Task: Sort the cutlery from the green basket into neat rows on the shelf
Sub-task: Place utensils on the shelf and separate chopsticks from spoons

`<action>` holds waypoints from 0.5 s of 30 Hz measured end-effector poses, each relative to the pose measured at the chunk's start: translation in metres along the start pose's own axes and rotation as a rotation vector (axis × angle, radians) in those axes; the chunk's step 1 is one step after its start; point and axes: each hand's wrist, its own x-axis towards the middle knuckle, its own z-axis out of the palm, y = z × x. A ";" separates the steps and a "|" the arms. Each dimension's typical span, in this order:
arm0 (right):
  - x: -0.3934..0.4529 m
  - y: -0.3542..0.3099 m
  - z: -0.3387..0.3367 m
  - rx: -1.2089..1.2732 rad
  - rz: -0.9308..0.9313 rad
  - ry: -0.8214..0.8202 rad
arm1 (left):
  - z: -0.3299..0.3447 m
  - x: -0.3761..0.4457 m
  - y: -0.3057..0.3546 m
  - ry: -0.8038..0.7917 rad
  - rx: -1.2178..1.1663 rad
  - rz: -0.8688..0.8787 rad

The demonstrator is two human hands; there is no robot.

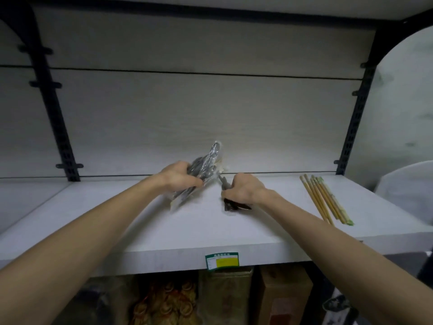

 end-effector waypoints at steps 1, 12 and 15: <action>0.001 -0.010 0.004 0.010 -0.027 0.003 | -0.005 -0.001 -0.006 0.005 -0.003 0.000; 0.023 -0.052 0.028 0.466 -0.134 0.060 | -0.055 -0.029 -0.056 -0.090 -0.165 -0.019; 0.031 -0.040 0.023 0.477 -0.109 0.212 | -0.059 -0.031 -0.057 -0.197 -0.254 -0.052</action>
